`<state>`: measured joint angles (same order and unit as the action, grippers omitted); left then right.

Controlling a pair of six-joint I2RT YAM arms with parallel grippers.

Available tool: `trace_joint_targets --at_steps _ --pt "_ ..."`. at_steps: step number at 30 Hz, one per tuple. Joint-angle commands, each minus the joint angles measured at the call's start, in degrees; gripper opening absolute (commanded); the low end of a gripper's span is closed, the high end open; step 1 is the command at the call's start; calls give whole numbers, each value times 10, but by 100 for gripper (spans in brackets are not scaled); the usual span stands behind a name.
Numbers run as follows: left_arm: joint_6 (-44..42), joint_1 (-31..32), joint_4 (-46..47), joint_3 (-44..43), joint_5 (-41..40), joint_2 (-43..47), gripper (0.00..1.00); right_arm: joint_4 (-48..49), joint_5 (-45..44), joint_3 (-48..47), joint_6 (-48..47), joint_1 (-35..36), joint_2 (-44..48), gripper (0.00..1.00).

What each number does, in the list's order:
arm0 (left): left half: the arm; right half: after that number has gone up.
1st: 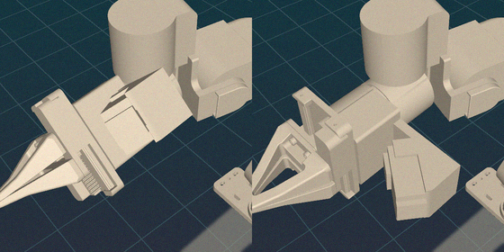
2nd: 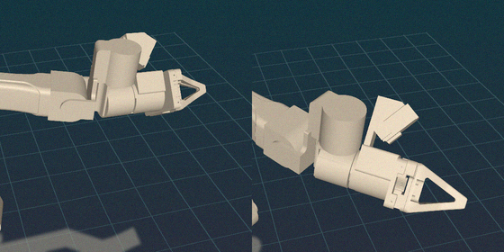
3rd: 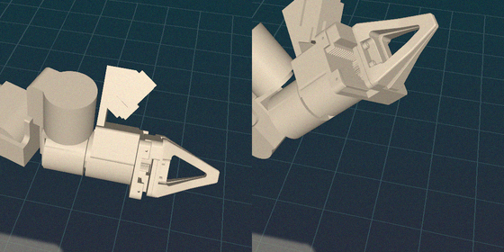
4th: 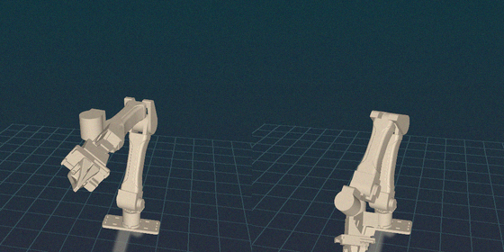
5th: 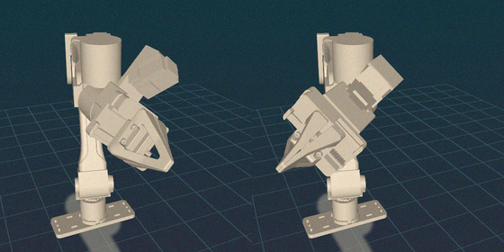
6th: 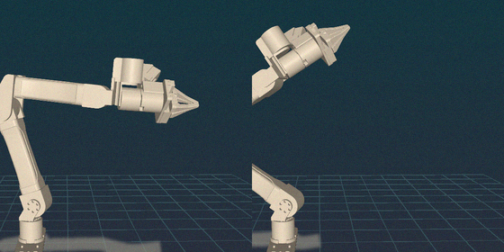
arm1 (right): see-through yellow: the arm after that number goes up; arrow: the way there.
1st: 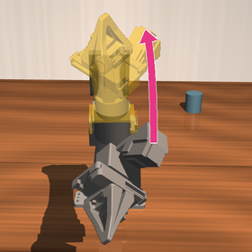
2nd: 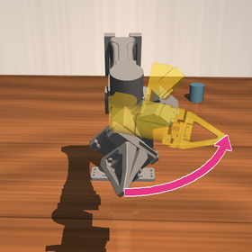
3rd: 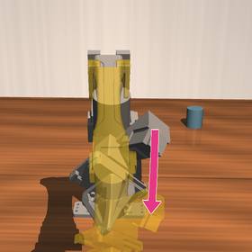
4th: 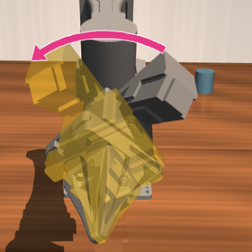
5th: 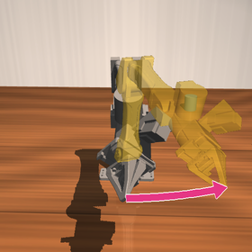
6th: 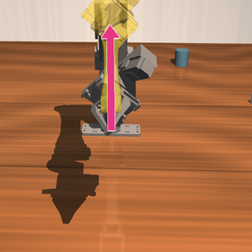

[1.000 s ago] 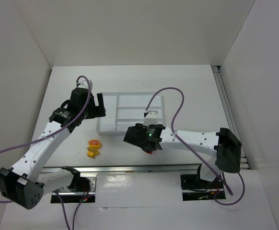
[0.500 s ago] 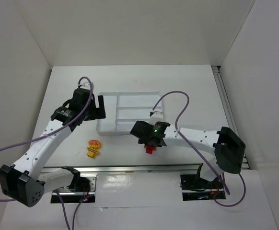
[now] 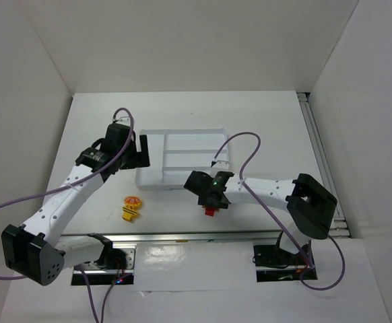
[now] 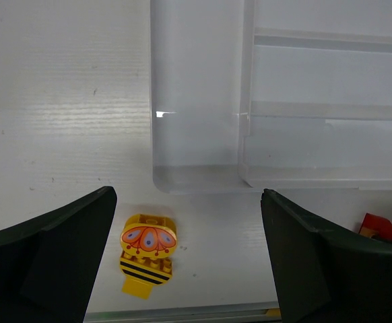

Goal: Sort the legos into containers by color

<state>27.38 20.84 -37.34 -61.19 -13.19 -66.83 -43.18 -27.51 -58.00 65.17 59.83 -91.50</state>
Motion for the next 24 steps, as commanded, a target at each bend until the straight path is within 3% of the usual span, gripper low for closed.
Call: trace_joint_targets --at_steps 1,6,12,24 --pt "1 2 7 -15 4 -4 100 30 1 12 4 -2 -2 61" --pt "7 2 12 -10 -3 2 100 35 1 12 4 -2 -2 57" --pt "7 2 12 -10 3 2 100 20 -11 0 4 4 4 37" --pt "7 2 7 -20 31 -16 100 8 -16 -19 -15 4 4 17"
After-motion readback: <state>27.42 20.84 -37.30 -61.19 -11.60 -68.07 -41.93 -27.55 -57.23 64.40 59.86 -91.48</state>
